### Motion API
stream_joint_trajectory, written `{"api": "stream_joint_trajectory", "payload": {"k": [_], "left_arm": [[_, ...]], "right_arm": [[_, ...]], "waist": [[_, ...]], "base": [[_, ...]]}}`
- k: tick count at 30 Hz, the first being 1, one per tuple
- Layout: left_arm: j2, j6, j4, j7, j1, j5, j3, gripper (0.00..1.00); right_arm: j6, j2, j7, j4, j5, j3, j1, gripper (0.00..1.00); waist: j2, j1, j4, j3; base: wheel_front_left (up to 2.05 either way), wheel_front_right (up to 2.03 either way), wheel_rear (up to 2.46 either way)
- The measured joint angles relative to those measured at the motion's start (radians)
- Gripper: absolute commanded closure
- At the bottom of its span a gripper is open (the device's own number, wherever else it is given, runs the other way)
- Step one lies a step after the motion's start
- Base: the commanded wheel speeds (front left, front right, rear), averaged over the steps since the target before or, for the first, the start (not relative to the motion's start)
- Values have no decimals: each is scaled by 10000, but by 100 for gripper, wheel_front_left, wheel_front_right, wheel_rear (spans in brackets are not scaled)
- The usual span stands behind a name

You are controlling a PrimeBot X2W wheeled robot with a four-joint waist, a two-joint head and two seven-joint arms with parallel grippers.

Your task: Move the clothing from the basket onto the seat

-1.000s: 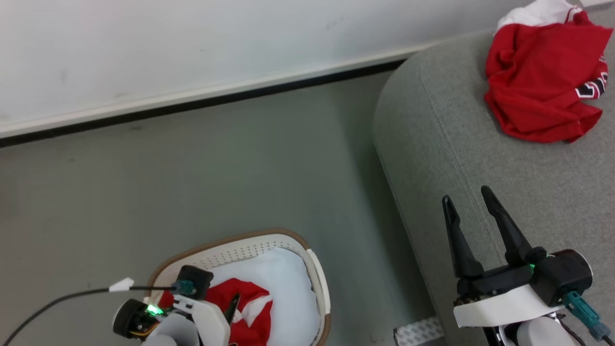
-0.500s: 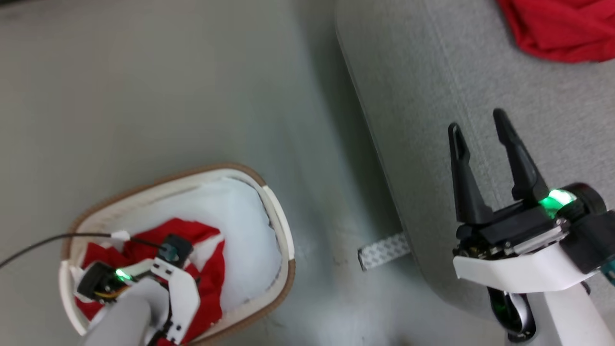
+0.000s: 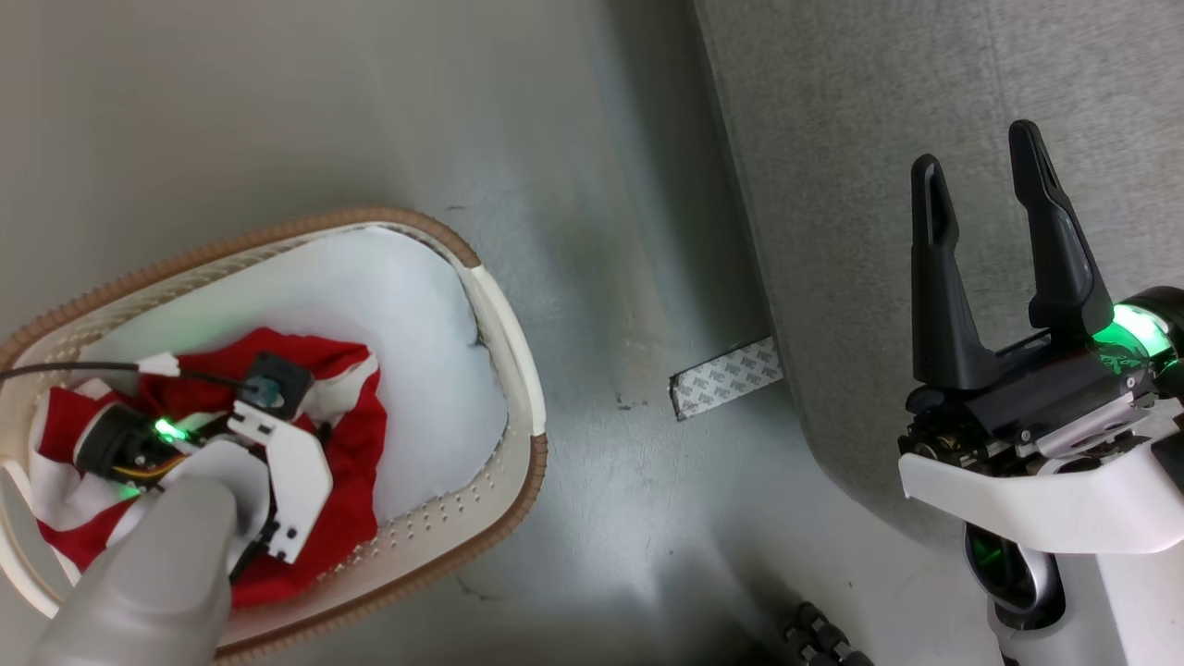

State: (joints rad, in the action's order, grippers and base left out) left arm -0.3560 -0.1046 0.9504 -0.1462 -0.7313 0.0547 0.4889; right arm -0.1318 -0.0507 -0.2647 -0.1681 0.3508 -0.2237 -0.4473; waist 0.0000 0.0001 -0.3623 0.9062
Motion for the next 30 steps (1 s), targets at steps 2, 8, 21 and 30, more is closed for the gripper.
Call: {"api": "stream_joint_trajectory", "payload": {"k": [2, 8, 21, 30], "left_arm": [[-12, 12, 96, 184, -155, 0, 6, 0], [71, 36, 420, 924, -441, 73, 48, 81], [1143, -52, 1457, 2426, -331, 748, 38, 100], [2096, -188, 1638, 3202, 506, 1524, 36, 100]], "right_arm": [[0, 0, 0, -23, -6, 19, 26, 0], [0, 0, 0, -142, -190, 115, 98, 0], [0, 8, -2, 656, -535, 391, 358, 0], [-2, 13, 0, 1894, -1053, 861, 1266, 0]], "waist": [[0, -1, -6, 193], [0, -4, 169, 493], [0, 0, 799, -580], [0, -1, 1613, -2575]], "base": [[0, 0, 0], [11, 11, 11], [0, 0, 0], [0, 0, 0]]}}
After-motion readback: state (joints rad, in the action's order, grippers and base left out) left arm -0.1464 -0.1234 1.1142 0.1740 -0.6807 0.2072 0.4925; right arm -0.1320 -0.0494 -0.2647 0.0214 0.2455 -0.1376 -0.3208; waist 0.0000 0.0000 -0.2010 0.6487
